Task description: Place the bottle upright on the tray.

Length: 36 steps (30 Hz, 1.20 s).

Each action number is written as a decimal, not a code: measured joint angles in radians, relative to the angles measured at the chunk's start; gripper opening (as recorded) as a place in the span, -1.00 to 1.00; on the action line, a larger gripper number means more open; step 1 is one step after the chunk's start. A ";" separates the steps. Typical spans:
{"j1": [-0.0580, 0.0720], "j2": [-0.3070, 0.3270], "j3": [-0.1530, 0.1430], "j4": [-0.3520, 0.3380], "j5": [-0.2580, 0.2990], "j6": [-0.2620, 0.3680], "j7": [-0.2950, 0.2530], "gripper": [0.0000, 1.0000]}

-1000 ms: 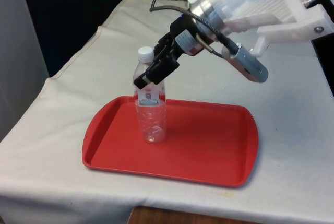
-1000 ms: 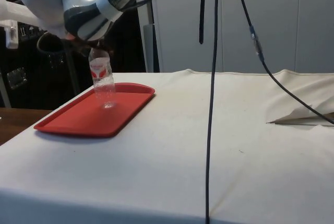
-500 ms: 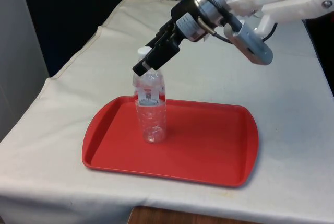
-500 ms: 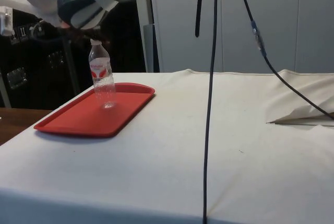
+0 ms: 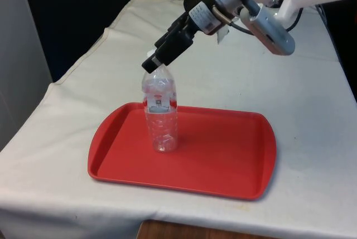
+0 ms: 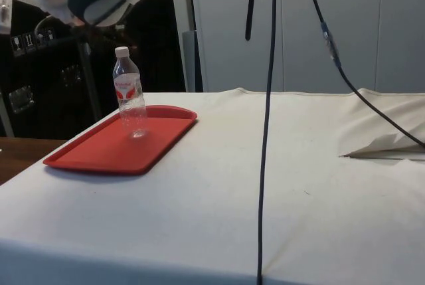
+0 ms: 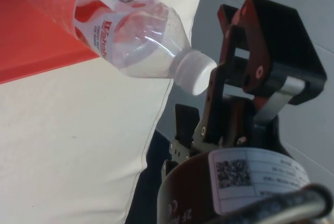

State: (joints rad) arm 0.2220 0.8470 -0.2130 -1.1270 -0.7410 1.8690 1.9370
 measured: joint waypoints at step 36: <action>-0.018 -0.030 0.010 0.035 0.156 0.000 0.000 1.00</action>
State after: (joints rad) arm 0.2040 0.8170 -0.2030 -1.0920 -0.5850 1.8690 1.9370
